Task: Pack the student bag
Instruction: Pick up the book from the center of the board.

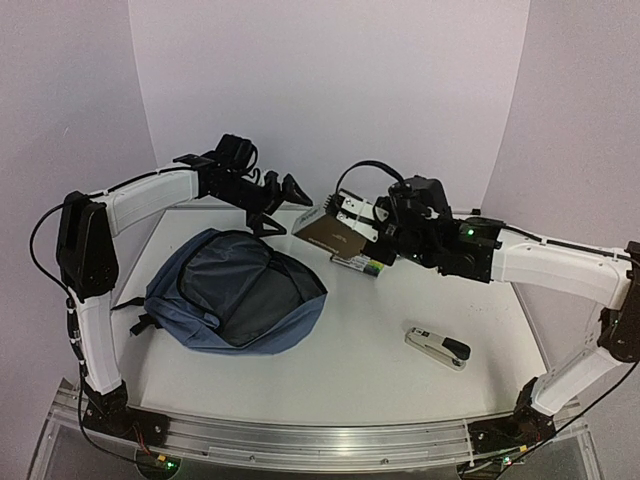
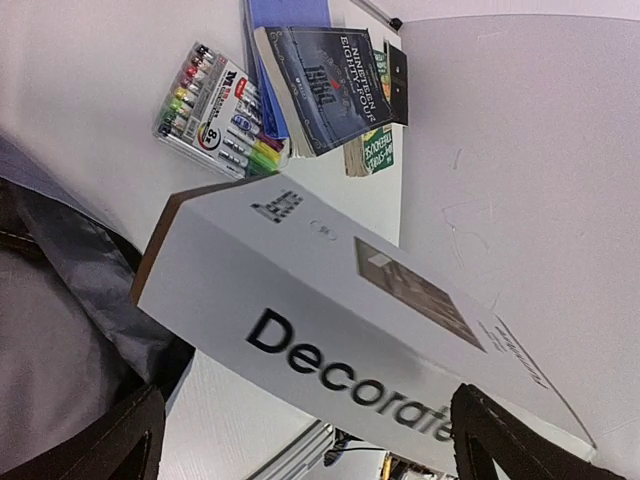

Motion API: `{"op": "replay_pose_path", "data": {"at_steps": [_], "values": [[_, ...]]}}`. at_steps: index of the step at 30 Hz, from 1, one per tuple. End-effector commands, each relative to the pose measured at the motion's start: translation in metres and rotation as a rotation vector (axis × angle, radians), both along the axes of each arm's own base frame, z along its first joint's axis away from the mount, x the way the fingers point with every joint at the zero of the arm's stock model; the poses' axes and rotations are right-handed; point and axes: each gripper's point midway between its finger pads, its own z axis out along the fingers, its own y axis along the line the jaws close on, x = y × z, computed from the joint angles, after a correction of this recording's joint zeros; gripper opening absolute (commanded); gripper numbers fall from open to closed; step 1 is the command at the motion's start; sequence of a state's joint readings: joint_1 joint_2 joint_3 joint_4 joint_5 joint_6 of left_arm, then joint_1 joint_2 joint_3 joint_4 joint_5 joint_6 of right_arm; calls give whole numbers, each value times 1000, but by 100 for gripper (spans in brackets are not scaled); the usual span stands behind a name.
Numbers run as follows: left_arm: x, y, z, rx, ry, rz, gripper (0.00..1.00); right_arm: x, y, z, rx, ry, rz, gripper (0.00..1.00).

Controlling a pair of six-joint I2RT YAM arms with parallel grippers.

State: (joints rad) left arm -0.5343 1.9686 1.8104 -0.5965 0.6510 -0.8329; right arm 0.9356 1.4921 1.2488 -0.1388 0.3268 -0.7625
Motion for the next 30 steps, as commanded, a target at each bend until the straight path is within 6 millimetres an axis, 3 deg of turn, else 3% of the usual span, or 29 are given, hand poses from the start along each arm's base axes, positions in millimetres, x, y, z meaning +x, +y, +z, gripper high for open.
{"op": "replay_pose_path", "data": {"at_steps": [1,9,16,27,30], "values": [[4,-7,50,-116,-6,39,100,10,7,64,96,-246,-50,0],[14,-9,81,-233,-31,116,100,10,23,78,75,-388,-40,0],[24,0,93,-322,-47,202,100,5,32,70,23,-448,-17,0],[37,-9,97,-384,-31,196,99,-5,53,68,-16,-572,36,0],[38,-8,103,-414,-52,184,86,-8,55,60,-51,-590,58,0]]}}
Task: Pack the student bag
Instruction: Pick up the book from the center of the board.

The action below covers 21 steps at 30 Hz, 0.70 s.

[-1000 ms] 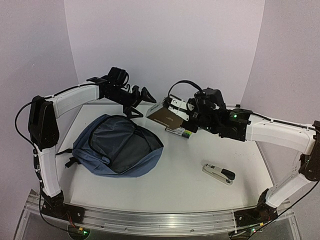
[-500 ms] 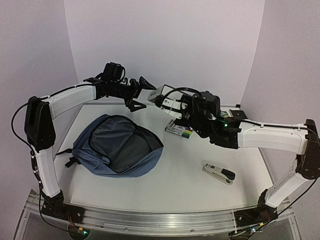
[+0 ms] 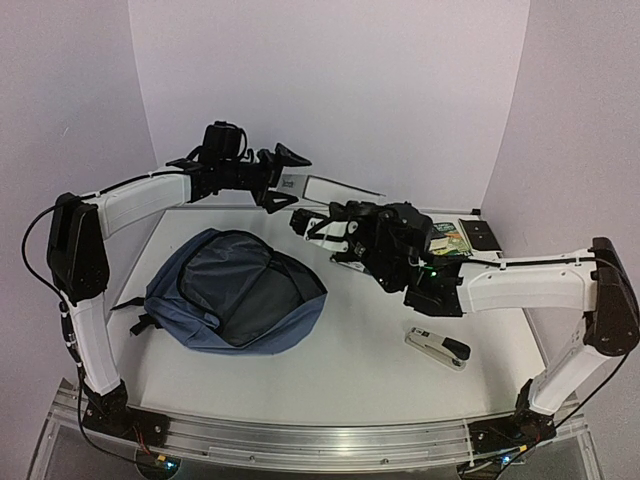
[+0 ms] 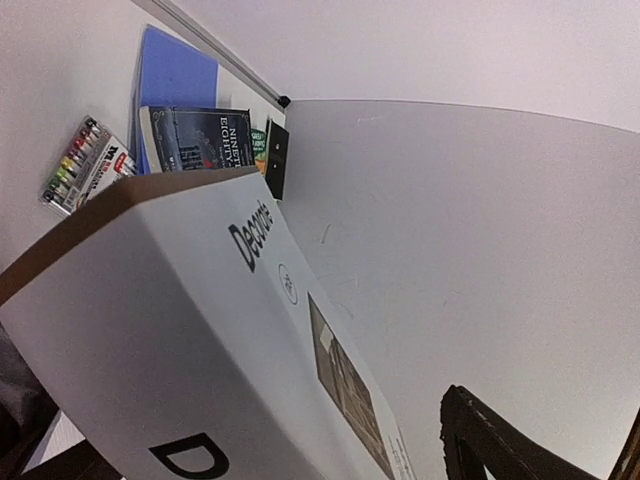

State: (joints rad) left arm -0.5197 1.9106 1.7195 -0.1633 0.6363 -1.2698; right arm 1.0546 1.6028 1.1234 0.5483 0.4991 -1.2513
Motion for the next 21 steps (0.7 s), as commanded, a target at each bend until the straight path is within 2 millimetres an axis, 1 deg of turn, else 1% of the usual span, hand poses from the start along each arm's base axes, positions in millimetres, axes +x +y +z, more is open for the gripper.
{"op": "replay_pose_path", "data": {"at_steps": [1,4,9,10,11,12,15,18,19,20,21], "values": [[4,0,37,-98,-101,-14,80,-6,4,15,8,-100,23,0],[4,2,42,-124,-127,-28,63,-10,4,4,-31,-111,35,1],[5,6,44,-143,-145,-35,43,-15,2,-5,-67,-139,50,12],[5,7,44,-146,-149,-40,41,-16,2,-5,-68,-143,52,21],[5,8,44,-146,-153,-42,37,-16,1,-5,-70,-145,53,33],[6,9,43,-145,-154,-44,35,-17,0,-5,-70,-145,54,46],[8,17,42,-132,-171,-52,27,-19,-4,-10,-77,-122,54,71],[11,26,37,-94,-193,-76,20,-24,-14,-25,-118,-31,55,89],[11,29,34,-68,-193,-88,19,-28,-20,-23,-107,7,62,93],[9,29,32,-42,-214,-111,18,-32,-25,-31,-118,83,68,97],[6,29,30,-14,-225,-135,17,-38,-30,-34,-126,157,81,98]]}}
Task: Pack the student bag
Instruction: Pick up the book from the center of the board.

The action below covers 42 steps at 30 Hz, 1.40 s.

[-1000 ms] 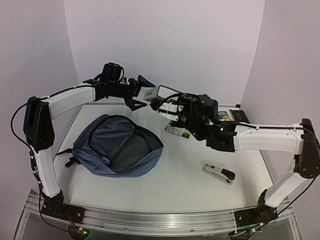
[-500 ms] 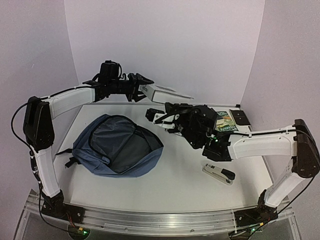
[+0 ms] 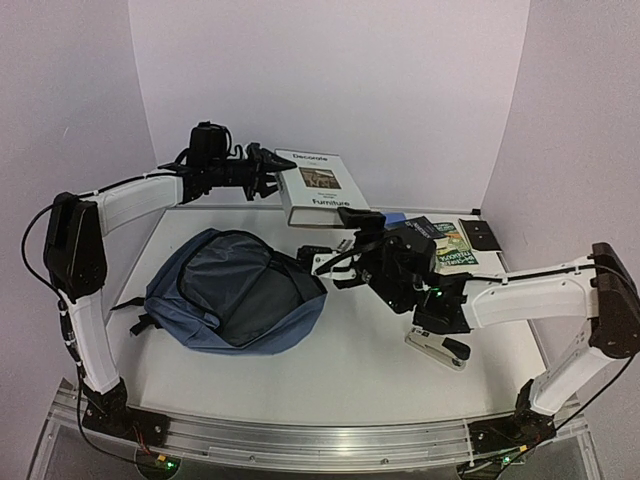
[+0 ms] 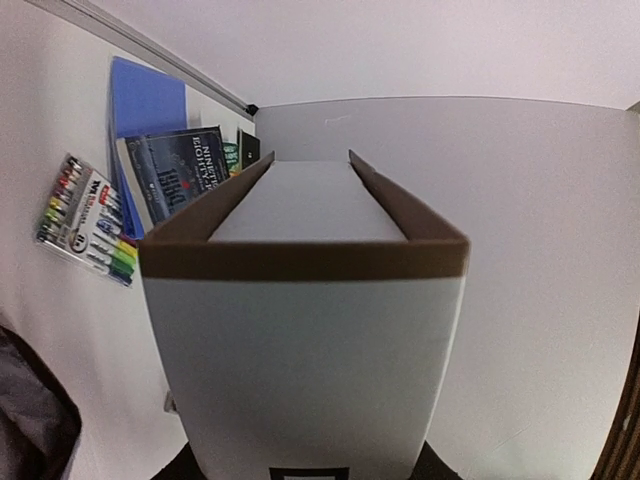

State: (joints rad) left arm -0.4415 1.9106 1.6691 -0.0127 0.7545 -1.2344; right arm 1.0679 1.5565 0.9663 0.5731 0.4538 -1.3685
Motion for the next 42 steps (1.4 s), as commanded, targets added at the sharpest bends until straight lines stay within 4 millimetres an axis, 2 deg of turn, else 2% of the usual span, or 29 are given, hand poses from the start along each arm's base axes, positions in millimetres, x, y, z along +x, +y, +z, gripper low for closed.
{"op": "replay_pose_path", "data": {"at_steps": [1,3,7,9,11,12,15,17,20,26,34,38,42], "values": [[-12,6,19,75,-133,-107,16,-26,-27,13,54,228,14,98],[-21,5,15,114,-152,-177,15,-39,-38,6,53,394,14,98],[-43,10,3,224,-192,-299,18,-69,-54,9,141,729,51,98],[-57,14,-1,267,-229,-356,19,-75,-63,10,194,901,45,98],[-73,17,0,261,-272,-394,20,-76,-68,16,282,1092,51,98],[-80,17,-2,252,-284,-410,21,-73,-72,13,311,1187,43,98],[-113,9,0,258,-356,-493,24,-61,-76,25,431,1420,31,98],[-133,5,2,249,-394,-555,25,-54,-78,40,496,1502,56,98],[-159,-1,3,219,-414,-641,26,-60,-73,47,458,1578,122,98],[-206,-19,-3,254,-474,-793,20,-76,-70,24,363,1801,131,98],[-255,-24,0,237,-524,-907,20,-86,-67,15,316,1929,207,98],[-268,-29,7,214,-562,-935,19,-96,-63,4,325,2034,255,98],[-279,-39,13,191,-587,-969,19,-93,-58,-3,338,2083,258,98]]}}
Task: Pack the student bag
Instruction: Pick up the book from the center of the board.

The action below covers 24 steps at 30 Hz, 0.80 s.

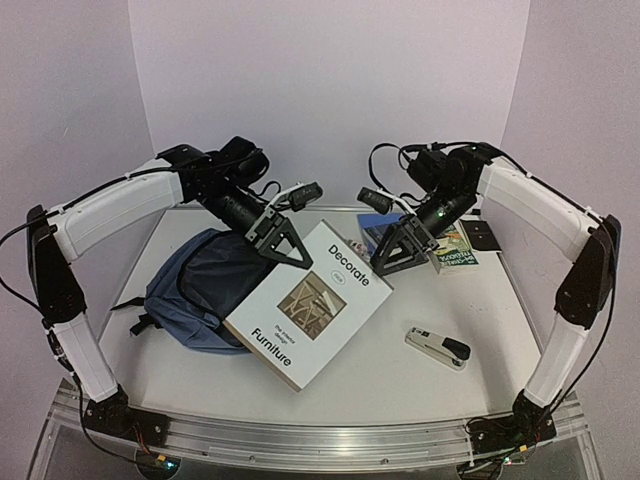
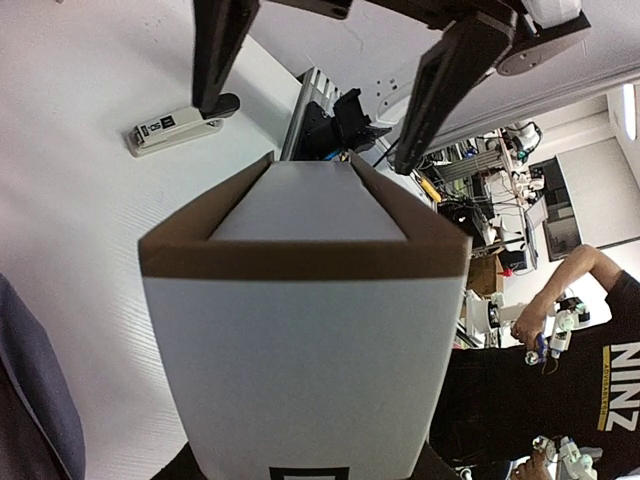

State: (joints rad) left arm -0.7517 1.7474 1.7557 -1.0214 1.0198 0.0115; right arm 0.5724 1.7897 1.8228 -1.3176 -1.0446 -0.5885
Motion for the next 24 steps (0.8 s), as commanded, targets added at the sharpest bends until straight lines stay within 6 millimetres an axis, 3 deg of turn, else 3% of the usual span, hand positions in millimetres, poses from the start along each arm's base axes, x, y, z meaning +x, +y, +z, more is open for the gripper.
{"op": "replay_pose_path", "data": {"at_steps": [1,9,17,20,24], "values": [[-20,-4,27,-84,-54,-73,19,-10,5,0,41,137,29,98],[-11,-10,25,-71,-83,-58,20,-17,19,3,83,203,56,94],[-6,-13,21,-59,-90,-53,25,-28,23,-3,75,207,91,69],[-2,-12,18,-39,-101,-35,30,-27,25,3,93,212,90,59],[17,-6,12,5,-104,50,48,-26,27,11,101,226,70,47]]}}
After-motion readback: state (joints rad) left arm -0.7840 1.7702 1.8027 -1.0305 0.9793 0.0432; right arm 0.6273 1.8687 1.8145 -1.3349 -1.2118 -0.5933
